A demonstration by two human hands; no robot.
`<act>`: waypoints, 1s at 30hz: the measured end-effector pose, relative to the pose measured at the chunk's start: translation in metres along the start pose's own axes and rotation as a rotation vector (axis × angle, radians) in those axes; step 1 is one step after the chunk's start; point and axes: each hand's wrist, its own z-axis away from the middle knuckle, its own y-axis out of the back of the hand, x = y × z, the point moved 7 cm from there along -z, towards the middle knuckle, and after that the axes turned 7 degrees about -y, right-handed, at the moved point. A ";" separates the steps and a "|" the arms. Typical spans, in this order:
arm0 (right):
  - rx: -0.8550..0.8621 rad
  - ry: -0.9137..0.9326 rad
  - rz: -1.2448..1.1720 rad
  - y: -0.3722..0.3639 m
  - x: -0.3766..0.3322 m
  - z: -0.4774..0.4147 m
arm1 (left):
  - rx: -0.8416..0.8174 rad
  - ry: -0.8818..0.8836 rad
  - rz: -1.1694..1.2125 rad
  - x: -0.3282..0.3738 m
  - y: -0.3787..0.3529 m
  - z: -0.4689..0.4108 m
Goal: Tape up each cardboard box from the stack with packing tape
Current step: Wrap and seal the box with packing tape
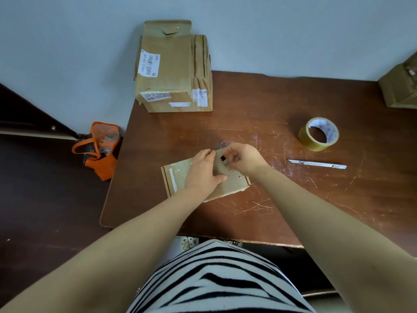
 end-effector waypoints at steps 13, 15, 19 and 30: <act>-0.170 0.076 0.767 -0.009 -0.021 -0.011 | -0.004 -0.008 0.008 0.000 -0.001 0.003; -0.153 0.070 0.740 -0.006 -0.020 -0.012 | -0.002 -0.009 0.006 0.001 0.000 0.003; -0.128 0.037 0.665 -0.002 -0.020 -0.011 | -0.001 0.008 0.032 0.000 -0.001 0.003; 0.064 0.050 0.515 -0.004 -0.012 -0.009 | 0.152 0.053 0.058 0.000 0.008 -0.005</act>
